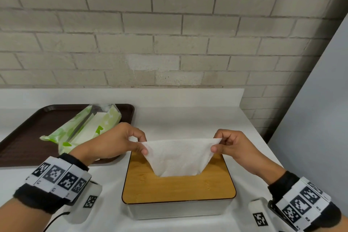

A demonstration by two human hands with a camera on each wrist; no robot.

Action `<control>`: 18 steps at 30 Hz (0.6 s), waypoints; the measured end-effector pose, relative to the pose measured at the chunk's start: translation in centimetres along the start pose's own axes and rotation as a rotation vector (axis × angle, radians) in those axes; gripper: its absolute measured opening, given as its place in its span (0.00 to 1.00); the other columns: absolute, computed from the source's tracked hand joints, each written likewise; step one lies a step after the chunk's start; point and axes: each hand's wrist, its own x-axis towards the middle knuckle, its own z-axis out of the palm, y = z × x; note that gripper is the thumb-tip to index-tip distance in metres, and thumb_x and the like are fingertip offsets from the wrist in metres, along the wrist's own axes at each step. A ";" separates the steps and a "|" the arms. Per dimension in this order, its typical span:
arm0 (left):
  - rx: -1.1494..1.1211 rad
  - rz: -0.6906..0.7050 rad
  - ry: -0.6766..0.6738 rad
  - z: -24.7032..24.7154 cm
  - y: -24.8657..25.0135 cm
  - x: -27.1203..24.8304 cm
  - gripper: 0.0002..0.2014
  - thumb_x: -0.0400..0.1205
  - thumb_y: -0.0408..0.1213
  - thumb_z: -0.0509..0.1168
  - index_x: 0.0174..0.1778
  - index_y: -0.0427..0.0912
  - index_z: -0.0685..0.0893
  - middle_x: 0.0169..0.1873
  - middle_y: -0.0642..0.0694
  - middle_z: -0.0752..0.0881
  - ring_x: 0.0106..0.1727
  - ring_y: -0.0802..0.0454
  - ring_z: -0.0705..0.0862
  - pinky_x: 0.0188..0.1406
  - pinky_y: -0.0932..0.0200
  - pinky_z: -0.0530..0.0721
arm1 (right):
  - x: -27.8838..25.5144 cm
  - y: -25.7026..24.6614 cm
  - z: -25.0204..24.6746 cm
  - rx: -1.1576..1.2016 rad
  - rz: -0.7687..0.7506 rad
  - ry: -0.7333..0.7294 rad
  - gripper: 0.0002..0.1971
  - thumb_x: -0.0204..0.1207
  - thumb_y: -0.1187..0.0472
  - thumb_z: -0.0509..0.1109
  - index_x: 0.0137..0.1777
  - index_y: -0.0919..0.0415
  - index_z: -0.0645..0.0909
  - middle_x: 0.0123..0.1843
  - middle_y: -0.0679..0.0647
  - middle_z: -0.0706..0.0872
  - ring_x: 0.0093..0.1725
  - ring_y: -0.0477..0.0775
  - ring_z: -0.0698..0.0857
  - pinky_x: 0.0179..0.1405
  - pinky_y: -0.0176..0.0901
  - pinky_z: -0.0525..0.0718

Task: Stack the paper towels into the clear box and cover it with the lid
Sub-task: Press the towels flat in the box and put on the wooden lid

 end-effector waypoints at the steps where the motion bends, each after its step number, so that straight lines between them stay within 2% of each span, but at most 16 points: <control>1: -0.012 0.009 0.024 -0.1 0.1 -0.1 0.04 0.67 0.42 0.76 0.27 0.56 0.90 0.32 0.53 0.89 0.36 0.63 0.85 0.42 0.73 0.77 | 0.0 -0.1 0.1 0.014 -0.024 0.018 0.06 0.66 0.70 0.73 0.34 0.68 0.77 0.28 0.45 0.85 0.32 0.40 0.84 0.35 0.30 0.81; 2: -0.027 0.028 0.041 -0.2 0.1 -0.1 0.03 0.65 0.47 0.77 0.27 0.58 0.90 0.32 0.55 0.89 0.36 0.63 0.85 0.42 0.74 0.78 | 0.0 -0.3 0.1 0.037 -0.044 0.028 0.06 0.64 0.68 0.73 0.32 0.66 0.78 0.27 0.45 0.84 0.32 0.40 0.83 0.34 0.30 0.81; 3: -0.036 0.046 0.060 -0.3 0.2 -0.2 0.06 0.63 0.54 0.77 0.27 0.58 0.90 0.32 0.56 0.89 0.36 0.62 0.86 0.42 0.74 0.78 | 0.0 -0.4 0.2 0.067 -0.061 0.034 0.06 0.62 0.65 0.74 0.31 0.63 0.79 0.28 0.45 0.84 0.32 0.41 0.83 0.34 0.30 0.81; 5: -0.030 0.069 0.098 -0.7 0.3 -0.3 0.17 0.57 0.67 0.74 0.29 0.59 0.90 0.32 0.58 0.89 0.37 0.63 0.86 0.42 0.75 0.79 | 0.1 -0.2 0.2 0.090 -0.086 0.048 0.08 0.60 0.59 0.80 0.28 0.55 0.82 0.29 0.46 0.83 0.33 0.44 0.82 0.34 0.32 0.81; 7: -0.004 0.090 0.137 -1.0 0.4 -0.3 0.21 0.55 0.72 0.72 0.30 0.60 0.90 0.32 0.59 0.89 0.37 0.63 0.86 0.41 0.75 0.79 | 0.3 -0.1 0.2 0.087 -0.099 0.083 0.10 0.60 0.58 0.82 0.26 0.51 0.82 0.29 0.47 0.82 0.34 0.45 0.81 0.35 0.34 0.80; 9: 0.014 0.095 0.180 -1.0 0.8 -0.2 0.15 0.57 0.66 0.74 0.30 0.62 0.90 0.32 0.59 0.89 0.37 0.62 0.86 0.40 0.75 0.79 | 0.4 -0.1 0.1 0.084 -0.107 0.106 0.11 0.59 0.57 0.83 0.26 0.50 0.81 0.29 0.46 0.81 0.34 0.46 0.80 0.35 0.35 0.79; 11: -0.007 0.086 0.226 -1.0 1.3 0.0 0.05 0.60 0.53 0.78 0.29 0.62 0.90 0.32 0.57 0.90 0.36 0.62 0.87 0.40 0.75 0.79 | 0.4 -0.3 -0.2 0.062 -0.106 0.096 0.14 0.53 0.47 0.84 0.27 0.50 0.82 0.30 0.48 0.82 0.36 0.47 0.81 0.36 0.34 0.80; 14: -0.020 0.083 0.294 -0.9 1.6 0.1 0.08 0.65 0.34 0.76 0.33 0.54 0.91 0.32 0.55 0.90 0.36 0.61 0.87 0.42 0.75 0.80 | 0.3 -0.4 -0.5 0.057 -0.135 0.075 0.15 0.51 0.45 0.84 0.28 0.50 0.84 0.31 0.47 0.84 0.36 0.44 0.82 0.37 0.32 0.82; 16: -0.002 0.076 0.363 -0.7 1.8 -0.2 0.11 0.68 0.28 0.76 0.34 0.53 0.90 0.32 0.56 0.90 0.37 0.62 0.87 0.43 0.76 0.80 | 0.2 -0.7 -0.6 0.066 -0.173 0.114 0.09 0.57 0.50 0.82 0.29 0.51 0.85 0.30 0.47 0.84 0.34 0.44 0.82 0.38 0.31 0.82; 18: -0.021 0.066 0.519 -0.8 1.5 -0.5 0.12 0.70 0.29 0.75 0.35 0.54 0.90 0.32 0.56 0.90 0.38 0.62 0.86 0.45 0.75 0.80 | 0.0 -1.3 -0.9 0.094 -0.243 0.216 0.04 0.61 0.59 0.77 0.29 0.50 0.86 0.29 0.48 0.85 0.33 0.44 0.84 0.38 0.31 0.82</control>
